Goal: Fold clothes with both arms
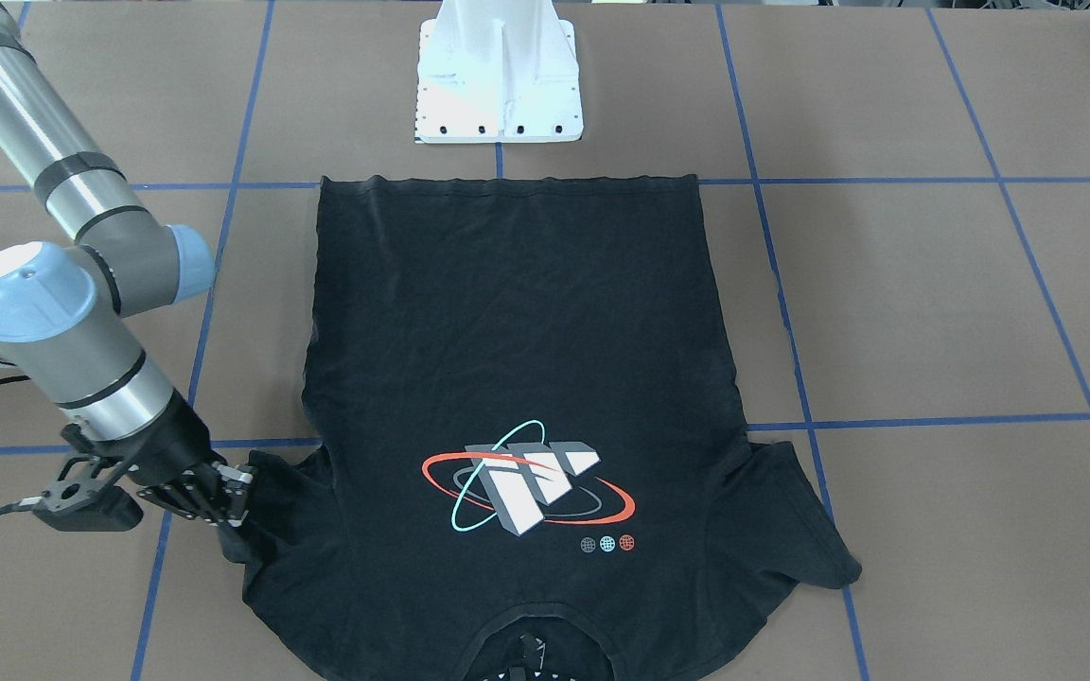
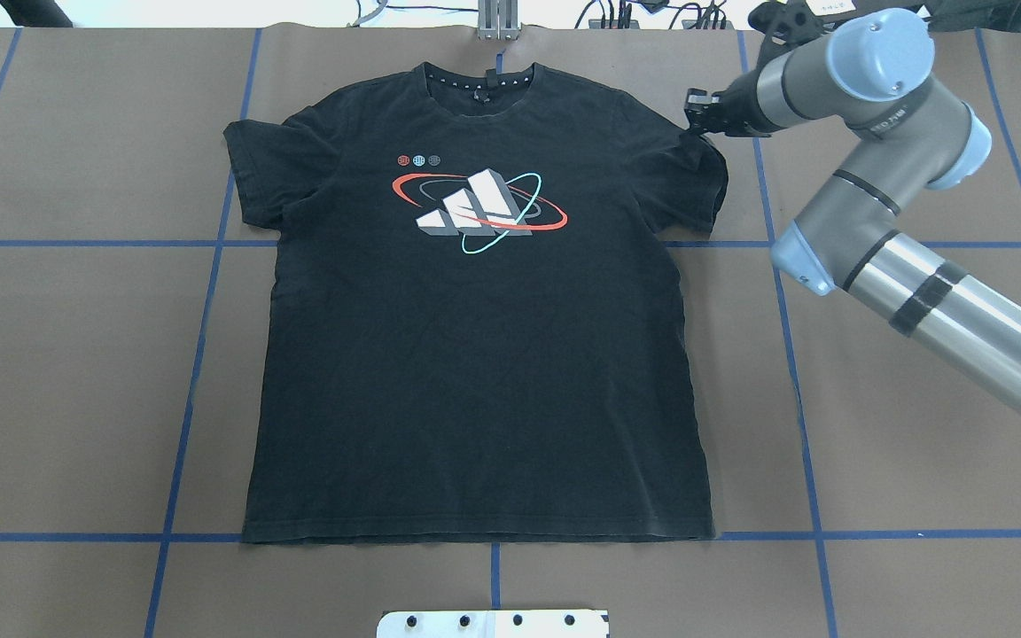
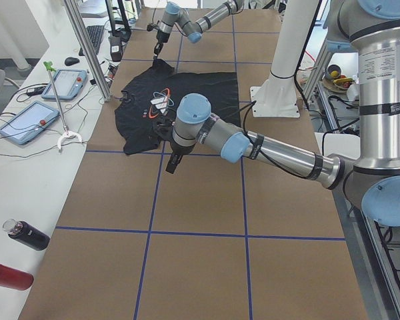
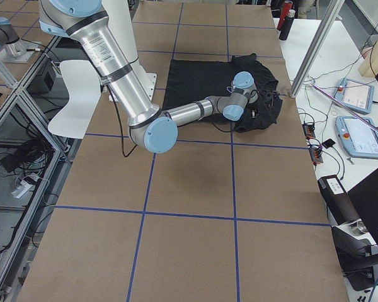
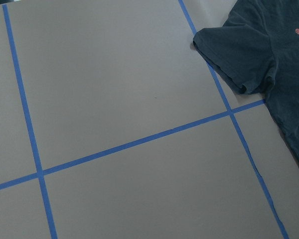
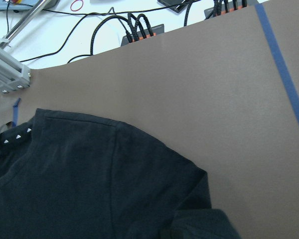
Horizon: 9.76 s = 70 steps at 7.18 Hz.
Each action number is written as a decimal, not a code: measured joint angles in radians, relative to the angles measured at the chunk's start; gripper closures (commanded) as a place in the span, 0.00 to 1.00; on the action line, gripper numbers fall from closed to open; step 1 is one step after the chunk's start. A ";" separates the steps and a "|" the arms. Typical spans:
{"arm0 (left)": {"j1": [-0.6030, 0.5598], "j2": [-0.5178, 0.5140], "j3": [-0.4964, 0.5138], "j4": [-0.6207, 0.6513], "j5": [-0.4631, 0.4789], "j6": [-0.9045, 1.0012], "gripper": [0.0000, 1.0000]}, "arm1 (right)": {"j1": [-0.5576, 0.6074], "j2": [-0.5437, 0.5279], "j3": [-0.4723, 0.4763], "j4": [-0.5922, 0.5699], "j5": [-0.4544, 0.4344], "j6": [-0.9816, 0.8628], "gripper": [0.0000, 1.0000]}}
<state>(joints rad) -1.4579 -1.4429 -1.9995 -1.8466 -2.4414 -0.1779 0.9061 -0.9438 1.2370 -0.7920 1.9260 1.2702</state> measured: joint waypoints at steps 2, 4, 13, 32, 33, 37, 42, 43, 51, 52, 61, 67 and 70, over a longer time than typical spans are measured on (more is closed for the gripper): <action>0.001 0.000 0.001 0.000 -0.001 0.000 0.00 | -0.049 0.070 -0.008 -0.036 -0.017 0.069 1.00; 0.001 -0.001 0.003 0.000 -0.001 0.000 0.00 | -0.099 0.148 -0.070 -0.041 -0.071 0.085 1.00; 0.125 -0.273 0.148 -0.008 0.006 -0.269 0.02 | -0.165 0.241 -0.159 -0.040 -0.162 0.097 0.00; 0.407 -0.851 1.296 -0.885 0.332 -0.499 0.41 | -0.005 -0.440 0.617 -0.161 0.210 0.081 0.00; 0.407 -0.854 1.328 -0.921 0.335 -0.501 0.41 | -0.006 -0.440 0.617 -0.161 0.208 0.081 0.00; 0.408 -0.878 1.384 -0.983 0.344 -0.531 0.45 | -0.007 -0.439 0.614 -0.161 0.199 0.081 0.00; 0.436 -0.894 1.398 -0.987 0.387 -0.551 0.55 | -0.009 -0.441 0.610 -0.161 0.197 0.081 0.00; 0.443 -0.894 1.400 -0.987 0.397 -0.554 0.57 | -0.009 -0.441 0.609 -0.161 0.195 0.081 0.00; 0.447 -0.893 1.404 -0.988 0.406 -0.556 1.00 | -0.011 -0.436 0.607 -0.161 0.180 0.083 0.00; 0.444 -0.890 1.393 -0.988 0.396 -0.558 1.00 | -0.012 -0.433 0.607 -0.161 0.178 0.083 0.00; 0.457 -0.736 1.001 -0.899 0.338 -0.797 1.00 | -0.012 -0.428 0.605 -0.161 0.185 0.081 0.00; 0.600 -0.875 0.979 -0.815 0.495 -1.028 1.00 | -0.015 -0.425 0.583 -0.160 0.182 0.080 0.00; 0.621 -0.925 1.035 -0.809 0.561 -1.034 1.00 | -0.016 -0.422 0.578 -0.160 0.182 0.080 0.00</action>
<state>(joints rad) -0.8366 -2.3677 -0.9645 -2.6555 -1.8800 -1.2114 0.8898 -1.3660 1.8150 -0.9517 2.1077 1.3499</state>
